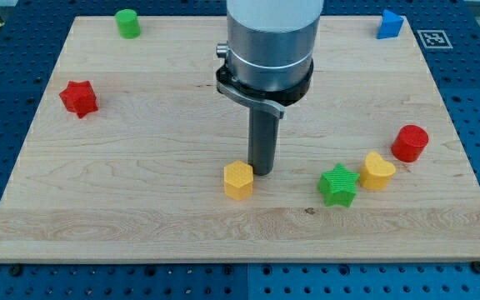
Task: Place the yellow hexagon above the green star
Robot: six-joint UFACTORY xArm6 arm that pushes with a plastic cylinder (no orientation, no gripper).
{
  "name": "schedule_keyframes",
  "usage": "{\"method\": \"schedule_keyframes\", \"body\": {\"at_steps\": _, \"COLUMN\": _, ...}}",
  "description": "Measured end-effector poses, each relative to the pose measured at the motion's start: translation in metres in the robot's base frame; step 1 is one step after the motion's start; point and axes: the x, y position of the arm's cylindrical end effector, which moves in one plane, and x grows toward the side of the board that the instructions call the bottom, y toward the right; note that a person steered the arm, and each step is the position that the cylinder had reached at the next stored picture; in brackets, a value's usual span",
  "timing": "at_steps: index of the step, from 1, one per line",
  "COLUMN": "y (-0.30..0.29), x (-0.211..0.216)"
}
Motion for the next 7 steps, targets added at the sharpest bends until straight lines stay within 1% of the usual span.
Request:
{"method": "schedule_keyframes", "body": {"at_steps": 2, "y": -0.044, "x": 0.022}}
{"method": "schedule_keyframes", "body": {"at_steps": 4, "y": -0.011, "x": 0.022}}
{"method": "schedule_keyframes", "body": {"at_steps": 6, "y": -0.015, "x": 0.023}}
{"method": "schedule_keyframes", "body": {"at_steps": 7, "y": -0.021, "x": -0.005}}
